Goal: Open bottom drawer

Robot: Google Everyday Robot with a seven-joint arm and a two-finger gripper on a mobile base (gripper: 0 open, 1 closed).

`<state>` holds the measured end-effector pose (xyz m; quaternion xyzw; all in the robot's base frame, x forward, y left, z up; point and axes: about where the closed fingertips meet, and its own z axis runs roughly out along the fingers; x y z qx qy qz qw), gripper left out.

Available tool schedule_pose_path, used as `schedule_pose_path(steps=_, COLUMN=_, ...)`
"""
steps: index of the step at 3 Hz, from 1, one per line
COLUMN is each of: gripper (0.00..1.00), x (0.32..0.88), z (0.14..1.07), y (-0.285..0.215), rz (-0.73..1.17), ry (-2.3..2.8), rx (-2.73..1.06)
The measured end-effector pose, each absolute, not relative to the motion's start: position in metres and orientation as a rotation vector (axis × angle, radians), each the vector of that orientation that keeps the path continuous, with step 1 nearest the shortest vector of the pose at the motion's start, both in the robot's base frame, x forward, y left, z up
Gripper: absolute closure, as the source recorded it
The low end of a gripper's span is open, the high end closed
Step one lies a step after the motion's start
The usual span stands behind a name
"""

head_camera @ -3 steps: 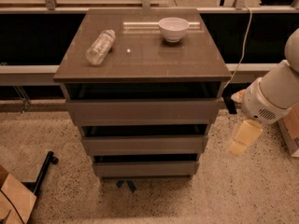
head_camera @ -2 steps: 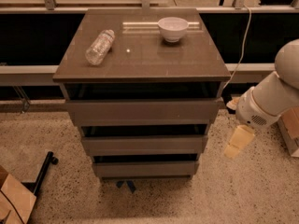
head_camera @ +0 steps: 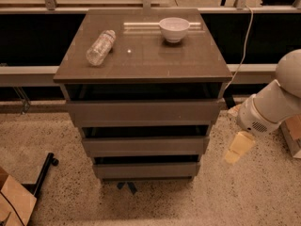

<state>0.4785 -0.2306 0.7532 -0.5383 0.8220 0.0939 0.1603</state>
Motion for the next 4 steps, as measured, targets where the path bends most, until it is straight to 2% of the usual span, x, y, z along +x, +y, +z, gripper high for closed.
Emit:
schedule_pose_path(steps=1, gripper=0.0, x=0.481, z=0.73, y=-0.225, rz=0.317, ry=2.344, rx=-1.506)
schedule_pose_path(steps=2, gripper=0.0, x=0.493, z=0.669, y=-0.221, rz=0.421, ry=2.306, rx=-1.439)
schedule_pose_path(steps=4, gripper=0.0, x=0.48, z=0.654, y=-0.226, rz=0.429, ry=2.329, rx=-1.485)
